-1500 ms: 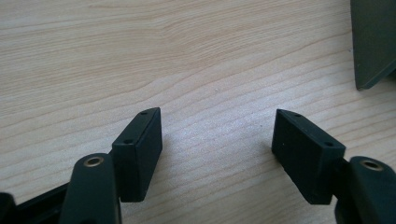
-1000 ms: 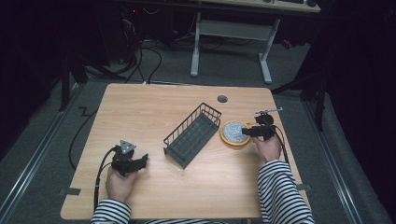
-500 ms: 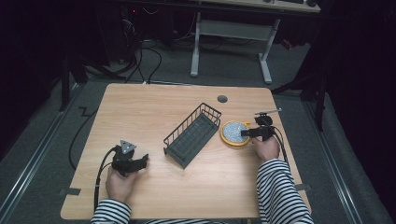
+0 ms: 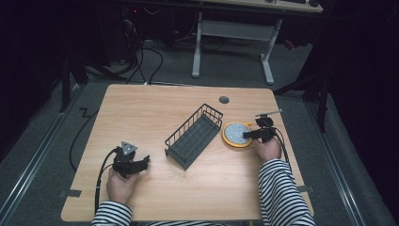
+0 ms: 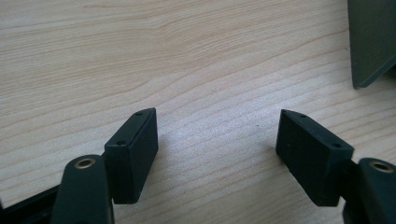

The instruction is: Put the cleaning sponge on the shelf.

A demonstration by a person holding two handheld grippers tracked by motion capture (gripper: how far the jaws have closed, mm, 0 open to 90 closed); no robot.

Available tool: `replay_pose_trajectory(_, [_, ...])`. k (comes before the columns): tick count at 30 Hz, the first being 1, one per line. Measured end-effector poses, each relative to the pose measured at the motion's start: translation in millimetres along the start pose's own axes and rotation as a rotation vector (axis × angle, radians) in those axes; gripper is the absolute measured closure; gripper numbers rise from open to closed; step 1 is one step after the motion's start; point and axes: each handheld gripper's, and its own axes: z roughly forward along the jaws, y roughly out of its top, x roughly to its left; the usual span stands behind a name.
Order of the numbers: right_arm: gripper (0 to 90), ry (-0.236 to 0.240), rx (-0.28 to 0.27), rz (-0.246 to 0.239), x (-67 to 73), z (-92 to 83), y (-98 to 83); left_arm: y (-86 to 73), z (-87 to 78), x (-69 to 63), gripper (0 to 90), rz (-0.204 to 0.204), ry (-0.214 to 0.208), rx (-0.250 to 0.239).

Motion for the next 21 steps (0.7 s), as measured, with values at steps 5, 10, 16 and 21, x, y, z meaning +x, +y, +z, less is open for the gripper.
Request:
replay_pose_trajectory(5, [76.0,-0.004,-0.003,-0.016,2.5,-0.5,-0.4,0.0,0.0,0.0,30.2,0.000,0.000,0.000])
replay_pose_trajectory(10, [79.5,-0.012,-0.026,-0.044,5.2,-1.3,-1.8,0.0,0.0,0.1,30.2,0.000,0.000,0.000])
replay_pose_trajectory(16, [80.4,-0.006,-0.048,-0.055,7.8,-4.1,-2.7,0.0,0.0,0.1,30.2,-0.001,-0.001,0.000])
replay_pose_trajectory(21, [80.4,-0.011,-0.065,-0.087,9.6,-9.3,-3.8,0.0,0.0,0.2,30.2,-0.001,-0.001,0.000])
